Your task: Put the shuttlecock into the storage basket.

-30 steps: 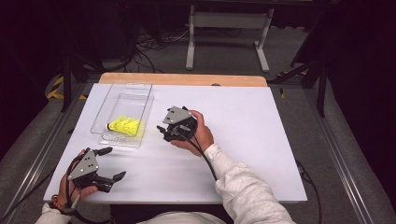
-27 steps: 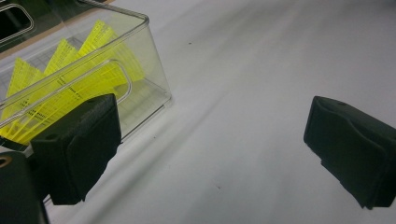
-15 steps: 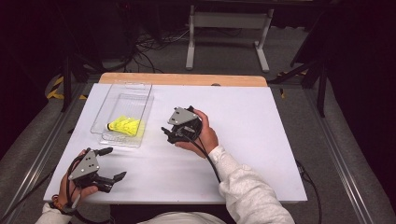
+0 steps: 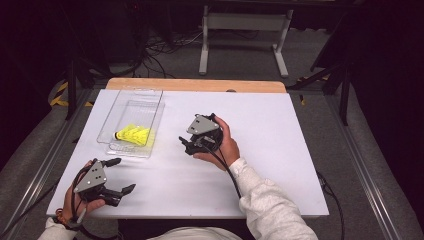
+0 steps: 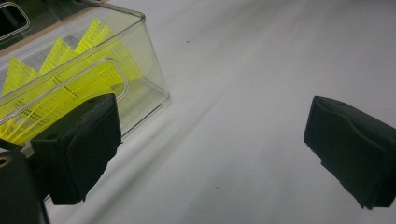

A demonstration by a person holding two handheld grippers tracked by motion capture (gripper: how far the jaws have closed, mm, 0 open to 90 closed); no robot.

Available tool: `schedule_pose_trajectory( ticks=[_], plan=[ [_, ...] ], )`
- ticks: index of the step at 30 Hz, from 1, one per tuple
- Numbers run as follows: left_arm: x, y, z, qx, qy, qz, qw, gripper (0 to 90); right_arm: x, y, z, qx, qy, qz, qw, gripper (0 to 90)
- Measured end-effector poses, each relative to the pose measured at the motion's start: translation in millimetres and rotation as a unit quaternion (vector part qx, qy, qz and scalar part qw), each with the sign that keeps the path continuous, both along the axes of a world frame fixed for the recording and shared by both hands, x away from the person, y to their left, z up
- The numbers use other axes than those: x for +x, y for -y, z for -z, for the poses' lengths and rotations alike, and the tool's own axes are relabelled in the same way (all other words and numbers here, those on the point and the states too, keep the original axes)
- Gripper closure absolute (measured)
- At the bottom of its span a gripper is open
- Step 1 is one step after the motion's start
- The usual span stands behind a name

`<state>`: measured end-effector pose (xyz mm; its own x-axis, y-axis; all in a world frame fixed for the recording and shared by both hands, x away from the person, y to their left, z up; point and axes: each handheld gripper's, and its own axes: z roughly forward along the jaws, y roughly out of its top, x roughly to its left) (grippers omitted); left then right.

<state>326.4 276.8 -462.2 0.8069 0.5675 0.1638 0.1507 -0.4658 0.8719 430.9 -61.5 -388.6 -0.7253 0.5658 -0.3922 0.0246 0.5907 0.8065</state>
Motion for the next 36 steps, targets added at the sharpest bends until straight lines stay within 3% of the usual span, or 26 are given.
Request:
schedule_pose_trajectory(
  ticks=[18,36],
  plan=[
    [1.3,1.1,1.4,0.004,-0.003,0.000,1.0000,5.2,-1.5,25.2,0.5,-0.014,0.017,0.032,0.9993,11.1],
    [1.7,1.1,1.4,0.002,-0.002,-0.001,1.0000,5.1,-11.1,55.3,1.6,-0.011,0.026,0.054,0.9982,9.7]
  ],
)
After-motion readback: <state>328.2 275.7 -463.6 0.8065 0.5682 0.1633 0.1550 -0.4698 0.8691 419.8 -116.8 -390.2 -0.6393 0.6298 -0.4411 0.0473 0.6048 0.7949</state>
